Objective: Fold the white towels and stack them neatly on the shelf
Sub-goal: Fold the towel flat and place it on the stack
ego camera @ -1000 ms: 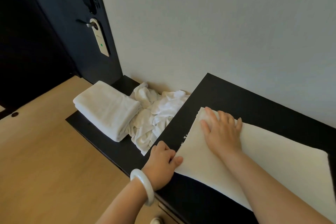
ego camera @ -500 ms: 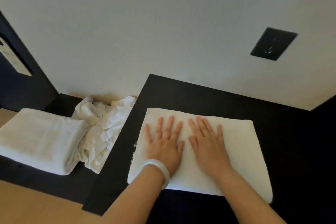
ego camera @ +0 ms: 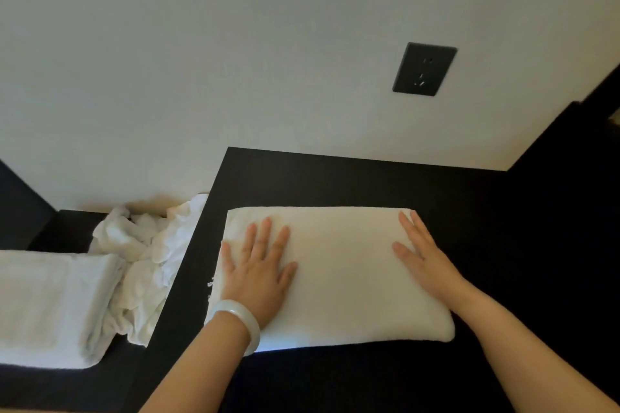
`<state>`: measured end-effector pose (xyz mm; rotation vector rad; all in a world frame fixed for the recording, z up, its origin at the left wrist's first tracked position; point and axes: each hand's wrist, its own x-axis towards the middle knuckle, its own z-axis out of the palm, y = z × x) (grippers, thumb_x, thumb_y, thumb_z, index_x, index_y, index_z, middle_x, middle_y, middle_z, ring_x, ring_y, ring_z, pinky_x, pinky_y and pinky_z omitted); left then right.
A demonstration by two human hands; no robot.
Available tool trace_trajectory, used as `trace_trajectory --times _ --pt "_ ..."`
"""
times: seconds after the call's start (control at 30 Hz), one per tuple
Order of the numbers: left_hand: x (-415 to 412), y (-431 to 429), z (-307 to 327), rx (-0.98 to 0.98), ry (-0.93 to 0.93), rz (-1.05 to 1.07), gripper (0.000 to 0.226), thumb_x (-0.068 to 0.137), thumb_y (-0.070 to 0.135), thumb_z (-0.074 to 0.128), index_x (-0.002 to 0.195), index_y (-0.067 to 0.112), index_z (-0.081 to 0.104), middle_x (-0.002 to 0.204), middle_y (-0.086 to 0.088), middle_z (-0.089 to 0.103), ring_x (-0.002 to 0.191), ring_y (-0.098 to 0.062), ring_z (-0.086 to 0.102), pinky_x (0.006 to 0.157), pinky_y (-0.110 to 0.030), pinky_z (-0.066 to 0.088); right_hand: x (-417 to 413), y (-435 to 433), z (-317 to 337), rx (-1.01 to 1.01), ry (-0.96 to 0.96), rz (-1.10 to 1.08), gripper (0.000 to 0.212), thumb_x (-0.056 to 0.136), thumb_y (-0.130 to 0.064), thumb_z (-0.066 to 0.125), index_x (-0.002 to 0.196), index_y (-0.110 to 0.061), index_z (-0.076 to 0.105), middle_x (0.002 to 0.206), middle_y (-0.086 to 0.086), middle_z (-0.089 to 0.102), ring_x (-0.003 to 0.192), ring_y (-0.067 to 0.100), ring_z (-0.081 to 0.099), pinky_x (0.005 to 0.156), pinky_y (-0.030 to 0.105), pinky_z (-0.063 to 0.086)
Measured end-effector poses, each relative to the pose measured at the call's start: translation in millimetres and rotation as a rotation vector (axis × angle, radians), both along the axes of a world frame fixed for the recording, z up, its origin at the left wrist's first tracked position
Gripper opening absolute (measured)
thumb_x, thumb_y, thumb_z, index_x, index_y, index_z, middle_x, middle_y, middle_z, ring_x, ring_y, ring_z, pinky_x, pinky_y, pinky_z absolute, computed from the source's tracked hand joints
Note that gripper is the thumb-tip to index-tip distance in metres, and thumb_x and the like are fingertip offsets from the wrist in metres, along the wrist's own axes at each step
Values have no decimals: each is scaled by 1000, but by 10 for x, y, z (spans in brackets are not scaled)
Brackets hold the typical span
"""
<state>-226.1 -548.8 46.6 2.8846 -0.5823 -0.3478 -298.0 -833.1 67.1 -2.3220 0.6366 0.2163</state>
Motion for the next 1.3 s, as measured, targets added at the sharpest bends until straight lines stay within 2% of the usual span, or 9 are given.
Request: trace_trajectory --times 0.13,0.3,0.4,0.5,0.7,0.9,0.97,1.1,1.3 --pt "-39 291 180 -282 93 430 70 95 52 47 153 29 15 159 -5 14 144 -30 18 114 -53 24 -133 -67 35 85 1 -333 65 98 -47 49 154 -35 20 153 5 31 129 26 45 102 49 42" --pt "22 444 315 -555 409 789 65 93 46 58 143 9 38 131 -13 52 111 -32 53 96 -45 42 -36 -148 247 579 170 -536 45 93 -43 60 128 -16 54 111 13 66 102 32 62 98 54 46" --pt "37 534 456 -822 623 941 45 90 46 62 115 8 60 103 -13 68 95 -35 62 92 -49 48 62 -75 374 725 139 -531 37 85 -42 71 114 -20 63 106 15 71 100 37 65 99 57 45" --pt "-45 722 575 -1048 753 1021 20 88 30 67 100 14 62 90 -16 70 87 -37 63 71 -44 51 164 166 419 775 137 -486 38 81 -44 74 112 -24 64 106 13 72 101 37 66 98 58 45" --pt "-232 1497 583 -1276 708 1168 50 74 26 71 119 8 59 109 -21 68 98 -43 65 86 -59 52 419 944 518 752 103 -348 34 85 -46 69 111 -27 60 108 9 69 100 35 65 96 58 46" --pt "-54 2652 462 -1387 613 1256 15 88 19 65 89 4 65 68 -14 71 79 -36 63 85 -49 50 880 2280 638 686 47 -220 29 88 -48 65 108 -29 55 106 6 66 96 31 64 84 50 49" --pt "98 3131 382 -1416 593 1255 13 87 17 66 92 6 65 68 -13 72 81 -36 64 79 -46 51 1046 2751 582 690 30 -197 26 87 -47 66 104 -29 57 106 5 68 97 30 65 89 53 49" --pt "447 4196 193 -1413 649 1249 31 81 18 71 110 8 65 101 -19 73 95 -40 67 81 -51 54 1310 3791 253 757 -4 -164 28 88 -38 68 111 -21 64 104 6 73 98 31 68 91 55 51" --pt "955 5438 -168 -1256 667 1239 10 93 7 59 86 7 66 64 -12 70 70 -30 62 68 -38 50 1512 5083 -605 768 77 -283 32 92 -36 66 117 -15 65 106 6 73 97 29 68 89 48 54"
